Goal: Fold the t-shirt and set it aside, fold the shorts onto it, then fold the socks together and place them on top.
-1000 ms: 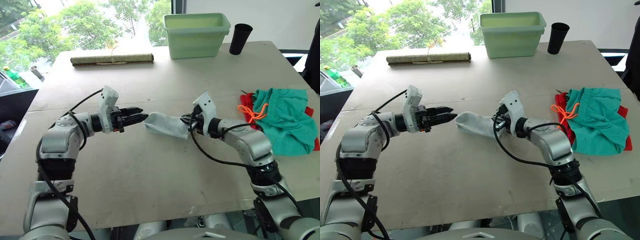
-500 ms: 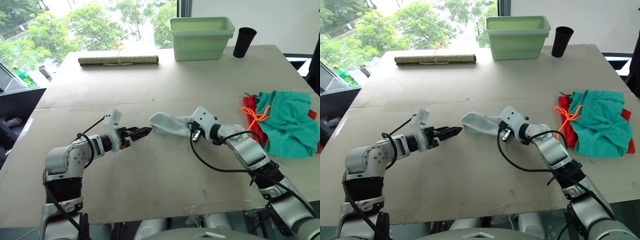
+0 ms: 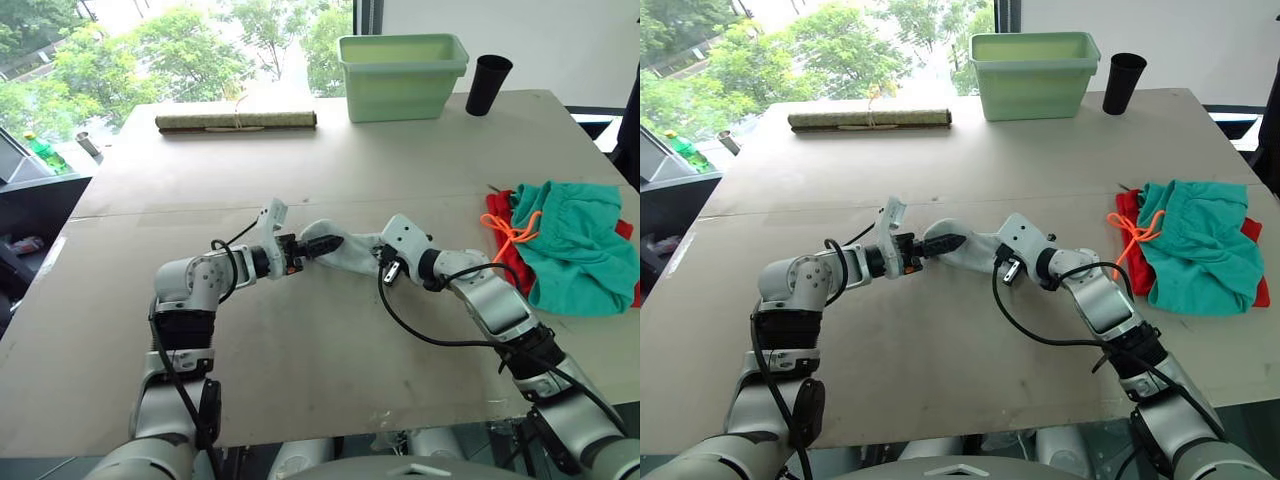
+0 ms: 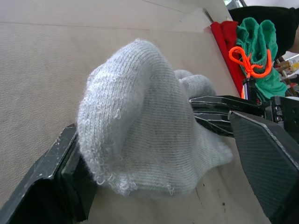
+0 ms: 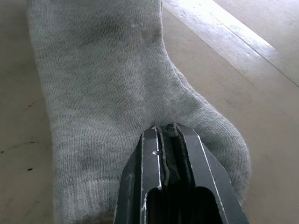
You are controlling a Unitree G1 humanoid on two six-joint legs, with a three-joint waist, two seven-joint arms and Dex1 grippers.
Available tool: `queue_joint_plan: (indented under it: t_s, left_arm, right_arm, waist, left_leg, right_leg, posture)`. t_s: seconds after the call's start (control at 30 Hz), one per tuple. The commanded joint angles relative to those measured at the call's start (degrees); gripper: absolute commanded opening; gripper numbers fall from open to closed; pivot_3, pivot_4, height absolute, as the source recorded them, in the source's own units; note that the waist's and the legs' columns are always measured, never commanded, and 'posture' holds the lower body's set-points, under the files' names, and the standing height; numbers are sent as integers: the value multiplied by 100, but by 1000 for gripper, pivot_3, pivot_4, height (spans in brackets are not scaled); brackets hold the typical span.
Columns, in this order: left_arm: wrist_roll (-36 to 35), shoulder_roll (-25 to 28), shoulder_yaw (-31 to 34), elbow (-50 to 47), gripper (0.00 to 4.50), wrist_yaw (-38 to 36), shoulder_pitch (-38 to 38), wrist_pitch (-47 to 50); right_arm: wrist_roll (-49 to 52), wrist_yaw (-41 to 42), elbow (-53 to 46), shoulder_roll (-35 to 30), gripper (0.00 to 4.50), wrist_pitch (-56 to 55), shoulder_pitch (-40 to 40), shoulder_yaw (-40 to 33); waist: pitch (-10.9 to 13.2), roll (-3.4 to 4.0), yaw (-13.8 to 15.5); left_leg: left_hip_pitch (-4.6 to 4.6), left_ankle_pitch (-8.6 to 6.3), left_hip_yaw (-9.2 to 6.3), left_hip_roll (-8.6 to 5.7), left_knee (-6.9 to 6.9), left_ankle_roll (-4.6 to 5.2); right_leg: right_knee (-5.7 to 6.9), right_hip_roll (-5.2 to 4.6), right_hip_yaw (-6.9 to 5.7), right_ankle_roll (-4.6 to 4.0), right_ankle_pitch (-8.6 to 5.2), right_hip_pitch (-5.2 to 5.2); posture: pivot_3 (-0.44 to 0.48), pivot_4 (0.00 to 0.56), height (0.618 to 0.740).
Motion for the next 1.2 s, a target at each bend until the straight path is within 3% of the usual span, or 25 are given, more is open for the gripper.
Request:
queue_joint_plan:
  t_s: [0.03,0.3,0.5,0.63,1.2]
  left_arm:
    - [-478,79,-83,-723,4404,-500,-68,167]
    - [-668,-146,-104,-1053,4404,-107,-335,573]
    - [-486,-283,-408,-969,4404,-172,-287,270]
    - [-824,-569,-184,-1051,4404,-27,-352,455]
    - [-1672,-679,328,-1315,4404,255,-261,1094]
  right_arm:
    - [-62,96,-24,-73,0,141,151,29]
    - [-127,23,-197,-76,0,286,158,-19]
    - [-118,-28,-270,-52,0,378,166,-61]
    - [-75,-52,-368,-4,0,506,198,-166]
    - [261,-52,-781,81,0,1005,261,-600]
  waist:
    - [0,0,1]
    - [0,0,6]
    - [1,1,22]
    - [1,1,29]
    - [3,3,18]
  left_leg:
    - [-1,0,-1,0,0,0]
    - [-1,0,-1,0,-1,0]
    - [-1,0,-1,-1,-2,0]
    - [-1,0,-1,-1,-2,0]
    - [-3,0,0,-1,-3,0]
  right_leg:
    - [0,0,0,0,0,0]
    - [-3,0,2,0,0,1]
    - [-3,-1,1,0,0,0]
    - [-4,-1,1,0,0,1]
    - [-7,0,2,0,0,-1]
  posture:
    - [0,150,740]
    - [0,150,740]
    - [0,150,740]
    - [0,150,740]
    - [0,150,740]
